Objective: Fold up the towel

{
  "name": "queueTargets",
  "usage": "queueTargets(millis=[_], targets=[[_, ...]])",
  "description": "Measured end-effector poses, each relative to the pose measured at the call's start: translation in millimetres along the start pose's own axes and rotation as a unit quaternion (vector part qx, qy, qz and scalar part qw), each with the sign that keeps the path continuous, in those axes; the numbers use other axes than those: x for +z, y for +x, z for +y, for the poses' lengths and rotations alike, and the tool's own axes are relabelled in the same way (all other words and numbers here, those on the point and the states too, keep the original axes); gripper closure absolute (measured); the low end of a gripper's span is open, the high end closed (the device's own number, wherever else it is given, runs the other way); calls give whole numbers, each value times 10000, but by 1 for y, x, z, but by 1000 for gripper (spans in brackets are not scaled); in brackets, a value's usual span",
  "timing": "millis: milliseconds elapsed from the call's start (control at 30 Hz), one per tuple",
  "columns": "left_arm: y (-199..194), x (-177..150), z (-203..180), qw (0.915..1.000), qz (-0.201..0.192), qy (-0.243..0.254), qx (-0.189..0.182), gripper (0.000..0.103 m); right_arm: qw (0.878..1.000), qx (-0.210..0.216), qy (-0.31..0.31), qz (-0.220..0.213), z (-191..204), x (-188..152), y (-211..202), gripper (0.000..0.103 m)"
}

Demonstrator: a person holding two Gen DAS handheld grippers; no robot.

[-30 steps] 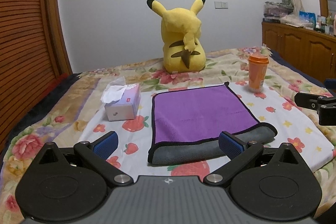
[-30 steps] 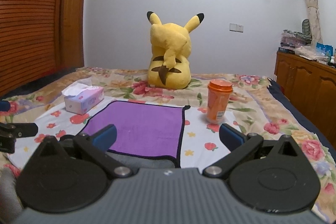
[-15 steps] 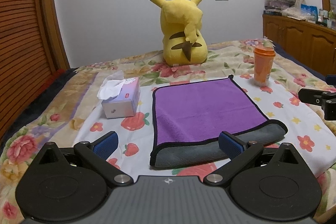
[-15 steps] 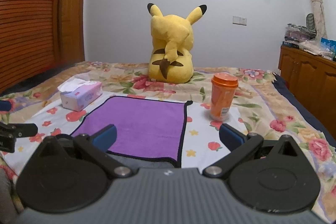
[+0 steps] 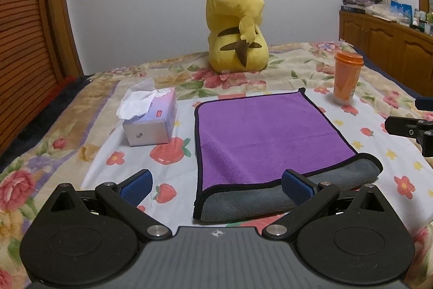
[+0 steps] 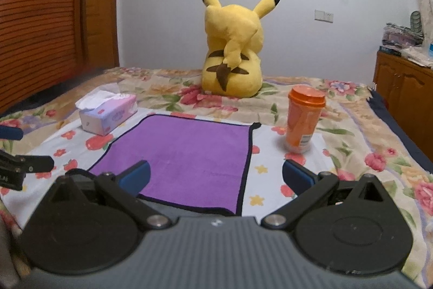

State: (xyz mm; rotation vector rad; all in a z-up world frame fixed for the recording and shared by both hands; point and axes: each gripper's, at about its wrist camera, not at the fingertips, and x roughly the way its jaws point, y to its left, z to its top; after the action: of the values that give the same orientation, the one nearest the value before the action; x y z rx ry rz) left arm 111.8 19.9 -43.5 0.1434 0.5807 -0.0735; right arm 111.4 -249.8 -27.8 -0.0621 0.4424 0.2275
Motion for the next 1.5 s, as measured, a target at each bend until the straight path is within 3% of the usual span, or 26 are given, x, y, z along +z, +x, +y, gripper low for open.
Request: queueTargets(millis=[633,1033,1500], targets=[[61,1,23,9977,630,-22,-232,9,9966,312,-208,730,-2,-4,43,0],[84,-2,24,9929,993,6,-662,35,9934,346,-153,1081,-7,-10,61,0],[95,-9,24,9880,1324,-74,-796,53,9860,515,150,1580,-15,-20,77,0]])
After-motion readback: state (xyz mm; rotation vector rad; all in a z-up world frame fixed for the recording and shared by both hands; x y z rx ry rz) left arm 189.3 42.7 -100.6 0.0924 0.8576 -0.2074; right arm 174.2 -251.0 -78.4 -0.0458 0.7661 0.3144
